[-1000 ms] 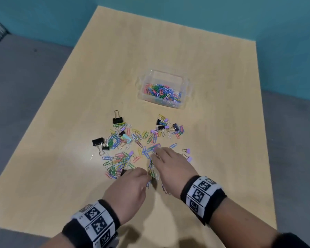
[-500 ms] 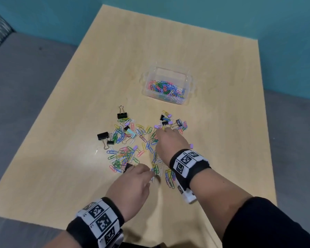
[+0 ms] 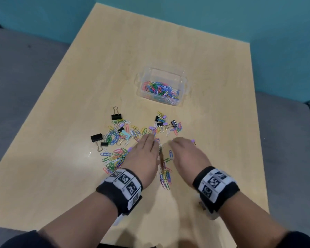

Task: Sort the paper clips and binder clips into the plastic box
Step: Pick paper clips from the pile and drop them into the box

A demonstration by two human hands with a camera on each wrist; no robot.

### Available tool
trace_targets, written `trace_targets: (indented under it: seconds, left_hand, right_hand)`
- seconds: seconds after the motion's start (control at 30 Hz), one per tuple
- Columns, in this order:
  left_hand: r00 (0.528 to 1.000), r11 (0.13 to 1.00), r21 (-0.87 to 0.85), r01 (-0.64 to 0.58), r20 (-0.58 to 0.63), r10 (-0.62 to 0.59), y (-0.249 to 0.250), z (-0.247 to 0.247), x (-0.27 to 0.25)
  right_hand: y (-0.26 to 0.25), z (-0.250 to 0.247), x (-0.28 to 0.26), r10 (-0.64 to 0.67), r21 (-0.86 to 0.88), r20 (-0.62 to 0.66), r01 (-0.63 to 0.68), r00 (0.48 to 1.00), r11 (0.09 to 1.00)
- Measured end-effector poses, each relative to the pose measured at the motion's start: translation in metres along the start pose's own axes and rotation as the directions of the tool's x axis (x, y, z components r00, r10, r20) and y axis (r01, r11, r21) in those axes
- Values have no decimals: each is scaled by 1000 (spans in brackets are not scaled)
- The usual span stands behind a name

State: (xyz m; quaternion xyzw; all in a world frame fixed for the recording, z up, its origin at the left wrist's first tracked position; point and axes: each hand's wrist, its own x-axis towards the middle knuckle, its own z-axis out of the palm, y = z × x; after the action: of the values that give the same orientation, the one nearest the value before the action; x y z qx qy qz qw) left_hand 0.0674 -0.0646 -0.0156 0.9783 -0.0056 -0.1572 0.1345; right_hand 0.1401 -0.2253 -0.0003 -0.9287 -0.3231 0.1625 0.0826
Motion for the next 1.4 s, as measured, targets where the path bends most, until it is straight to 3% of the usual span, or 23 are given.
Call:
trace_targets:
  seconds: [0.07, 0.2, 0.4, 0.57, 0.7, 0.8, 0.93, 1.0, 1.13, 1.3, 1.4]
  left_hand:
    - [1000, 998, 57, 1, 25, -3, -2, 6, 4]
    - [995, 995, 72, -67, 72, 62, -7, 23, -14]
    - [996, 997, 32, -75, 41, 74, -7, 35, -35]
    - [990, 991, -28, -132, 39, 133, 7, 33, -53]
    - [999, 998, -40, -38, 1, 38, 10, 29, -65]
    - [998, 999, 23, 44, -54, -43, 13, 23, -51]
    - [983, 983, 10, 181, -11, -181, 15, 20, -26]
    - [986, 986, 19, 168, -9, -168, 18, 25, -25]
    - [1000, 998, 58, 28, 0, -28, 22, 38, -36]
    - [997, 997, 38, 60, 36, -61, 11, 47, -43]
    - [1000, 1000, 4, -16, -14, 16, 9, 45, -42]
  right_hand:
    - [-13, 14, -1, -119, -57, 52, 122, 991, 991]
    - [-26, 21, -19, -148, -174, 138, 171, 979, 970]
    - [-33, 14, -9, -212, -58, 57, 215, 976, 975]
    - [-38, 28, 29, -257, -82, 198, 278, 946, 957]
    - [-30, 36, 18, -267, -154, 302, 324, 915, 934]
    - [-24, 30, 1, -357, -79, 228, 383, 906, 920]
    - [-13, 21, -15, -243, 25, 20, 243, 970, 970]
    - [-7, 20, -23, -187, 50, -32, 188, 982, 981]
    - [5, 22, -42, -149, 107, 4, 147, 989, 983]
    - [-7, 35, -49, -160, 48, 93, 156, 983, 987]
    - [-20, 40, -46, -198, 34, 101, 196, 975, 980]
